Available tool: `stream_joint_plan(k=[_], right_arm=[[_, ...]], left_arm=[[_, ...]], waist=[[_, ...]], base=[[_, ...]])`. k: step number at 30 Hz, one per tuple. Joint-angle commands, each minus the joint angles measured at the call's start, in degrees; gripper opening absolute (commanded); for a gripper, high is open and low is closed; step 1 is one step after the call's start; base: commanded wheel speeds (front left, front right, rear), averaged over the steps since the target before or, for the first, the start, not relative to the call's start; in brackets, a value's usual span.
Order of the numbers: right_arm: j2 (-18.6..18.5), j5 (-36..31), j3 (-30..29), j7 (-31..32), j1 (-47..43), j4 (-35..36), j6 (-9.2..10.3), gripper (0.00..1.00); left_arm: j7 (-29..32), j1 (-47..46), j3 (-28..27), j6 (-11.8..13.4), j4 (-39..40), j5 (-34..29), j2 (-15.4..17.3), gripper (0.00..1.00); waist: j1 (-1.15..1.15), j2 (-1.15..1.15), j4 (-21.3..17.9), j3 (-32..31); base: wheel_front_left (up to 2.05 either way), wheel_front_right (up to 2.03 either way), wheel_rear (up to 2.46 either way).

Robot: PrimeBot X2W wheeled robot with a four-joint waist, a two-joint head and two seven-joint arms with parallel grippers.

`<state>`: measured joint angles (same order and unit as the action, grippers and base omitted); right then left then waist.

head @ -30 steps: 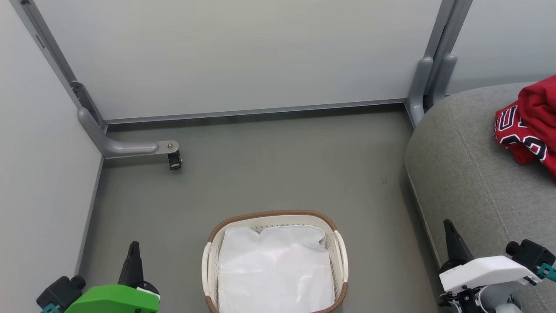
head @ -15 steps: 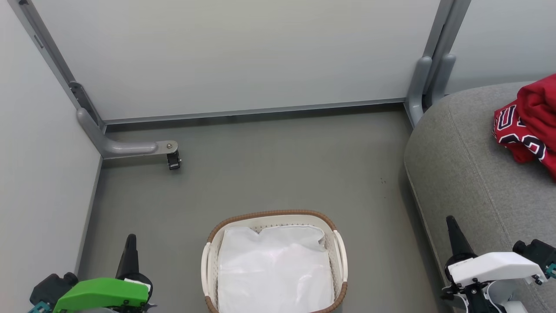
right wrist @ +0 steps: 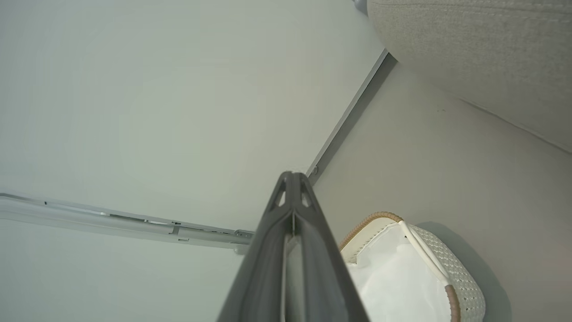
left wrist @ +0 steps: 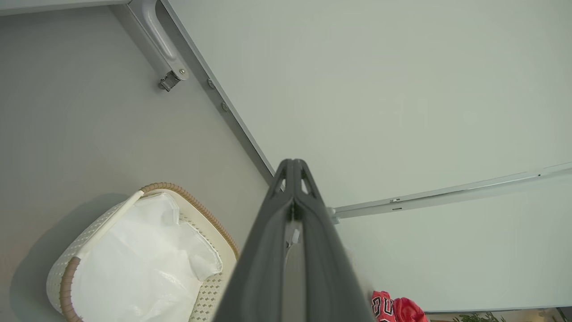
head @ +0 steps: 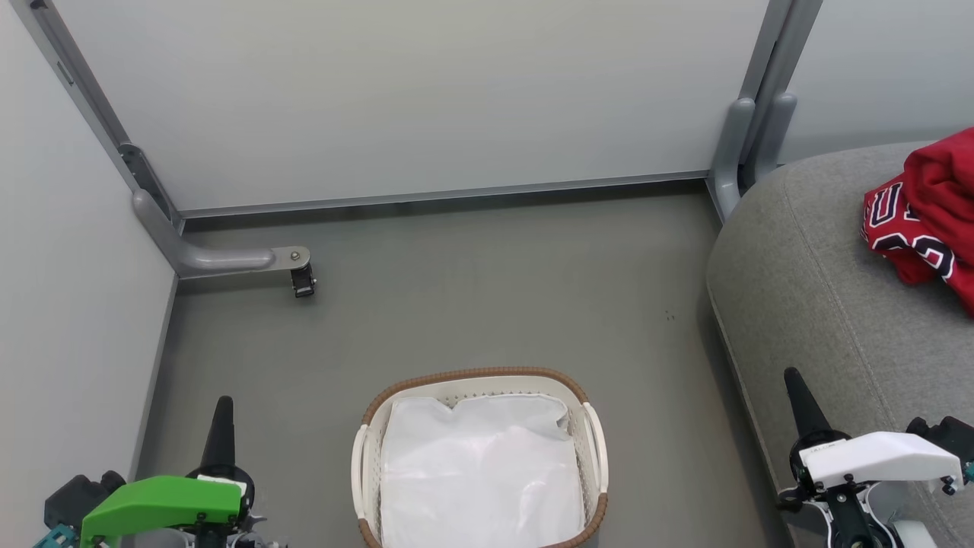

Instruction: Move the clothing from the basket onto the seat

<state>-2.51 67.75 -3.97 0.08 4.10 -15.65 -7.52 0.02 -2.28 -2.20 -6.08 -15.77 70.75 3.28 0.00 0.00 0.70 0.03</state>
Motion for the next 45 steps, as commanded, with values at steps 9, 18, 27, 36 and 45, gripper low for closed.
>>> stream_joint_plan(k=[9,18,27,36,45], right_arm=[[-0.4,6.2,-0.8,1.7,1.4,0.9,0.03,0.0],[-0.4,10.6,-1.2,2.9,1.6,1.1,0.03,0.0],[-0.4,14.6,-1.7,3.9,1.7,1.3,0.04,0.0],[-0.5,18.4,-2.1,4.9,2.1,1.5,0.04,0.0],[-0.5,21.9,-2.4,5.9,2.3,1.6,0.05,0.0]], left_arm=[[1.7,-2.2,-1.3,-0.6,0.8,5.5,0.0,0.0],[3.0,-2.8,-2.2,-0.9,1.1,9.3,-0.1,0.0],[4.0,-3.3,-2.8,-1.1,1.3,12.8,-0.2,0.0],[5.0,-3.7,-3.4,-1.2,1.5,16.2,-0.3,0.0],[6.0,-4.0,-4.1,-1.5,1.7,19.2,-0.4,0.0]], waist=[[0.0,0.0,-0.1,0.0],[0.0,0.0,-0.2,0.1],[0.0,0.0,-0.4,0.1],[0.0,0.0,-0.5,0.1],[0.0,0.0,-0.6,0.1]], base=[[0.0,0.0,0.0],[0.0,0.0,0.0],[0.0,0.0,0.0],[0.0,0.0,0.0],[0.0,0.0,0.0]])
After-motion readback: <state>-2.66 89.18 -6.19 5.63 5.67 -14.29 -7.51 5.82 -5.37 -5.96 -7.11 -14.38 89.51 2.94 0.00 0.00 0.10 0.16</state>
